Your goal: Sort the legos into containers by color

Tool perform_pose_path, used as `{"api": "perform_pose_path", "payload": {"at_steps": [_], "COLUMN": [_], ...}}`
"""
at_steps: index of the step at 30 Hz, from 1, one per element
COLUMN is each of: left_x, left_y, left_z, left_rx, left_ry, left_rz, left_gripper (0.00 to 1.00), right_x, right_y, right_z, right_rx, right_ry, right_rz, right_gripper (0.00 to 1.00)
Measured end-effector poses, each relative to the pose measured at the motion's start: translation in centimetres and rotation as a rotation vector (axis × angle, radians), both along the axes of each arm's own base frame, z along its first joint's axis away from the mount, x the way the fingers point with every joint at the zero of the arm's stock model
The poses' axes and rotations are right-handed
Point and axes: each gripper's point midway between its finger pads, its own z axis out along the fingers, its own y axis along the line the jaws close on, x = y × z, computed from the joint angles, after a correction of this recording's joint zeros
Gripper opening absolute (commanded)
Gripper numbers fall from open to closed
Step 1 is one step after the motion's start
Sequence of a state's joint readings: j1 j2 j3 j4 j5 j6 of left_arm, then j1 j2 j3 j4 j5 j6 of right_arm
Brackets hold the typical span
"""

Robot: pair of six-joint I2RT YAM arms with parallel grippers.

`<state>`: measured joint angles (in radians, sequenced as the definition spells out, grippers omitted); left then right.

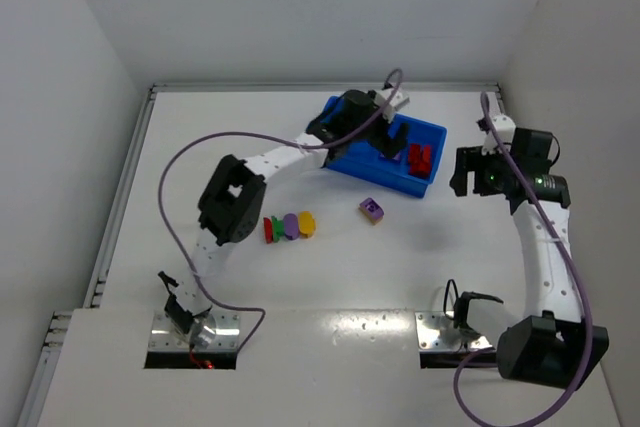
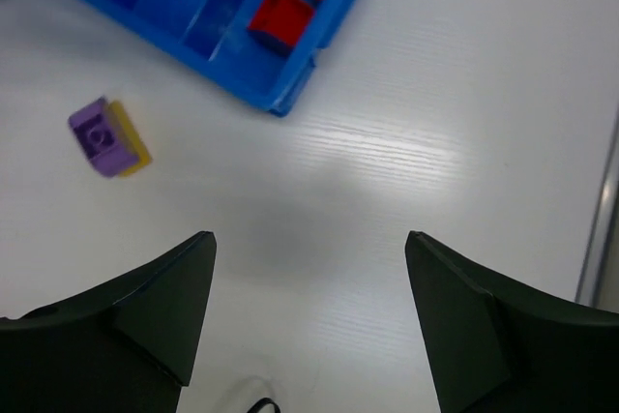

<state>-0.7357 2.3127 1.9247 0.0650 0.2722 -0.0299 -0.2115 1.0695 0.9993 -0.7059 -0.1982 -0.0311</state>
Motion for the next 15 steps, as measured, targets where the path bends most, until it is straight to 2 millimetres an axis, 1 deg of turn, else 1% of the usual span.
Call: {"api": "perform_pose_path", "payload": {"at_steps": [2,4,7,9,11,12,13,14,15], "left_x": [0.3,1.0,1.7,1.9,2.0,2.0,2.0,2.0,2.2], "left_y": [3.2,6.8,13.6,18.2,21.9,23.3,24.5,25.5,26.7], "left_z": [4.1,9.6,17.6,22.0,24.4,25.0,25.1,24.7,23.7], "left_rx": [-0.016,-0.058,-0.13,-0.169,-0.18,-0.179,-0.173,-0.163,-0.143], "left_ry": [-0.039,-0.109,-0.218,-0.283,-0.312,-0.314,-0.302,-0.287,-0.262], "left_rz": [0.063,0.143,0.295,0.404,0.504,0.543,0.575,0.605,0.637], "left_gripper": [0.99,0.99,0.99,0.99,0.99,0.99,0.99,0.99,0.99], "right_x": [0.0,0.0,0.5,0.4,0.0,-0.4,-0.8,-0.9,-1.0], "right_y": [1.6,3.5,6.9,9.5,11.9,13.1,14.3,15.3,16.4], "right_z": [-0.5,-1.0,-2.0,-3.3,-4.5,-5.0,-5.6,-6.2,-6.9], "right_rx": [0.004,0.018,0.059,0.078,0.088,0.087,0.086,0.08,0.065], "right_ry": [-0.009,-0.012,0.013,0.052,0.091,0.115,0.147,0.172,0.196], "right_rz": [0.13,0.257,0.429,0.543,0.638,0.687,0.734,0.774,0.816], "right_gripper": [0.78,0.76,0.75,0.75,0.75,0.75,0.75,0.75,0.75]}}
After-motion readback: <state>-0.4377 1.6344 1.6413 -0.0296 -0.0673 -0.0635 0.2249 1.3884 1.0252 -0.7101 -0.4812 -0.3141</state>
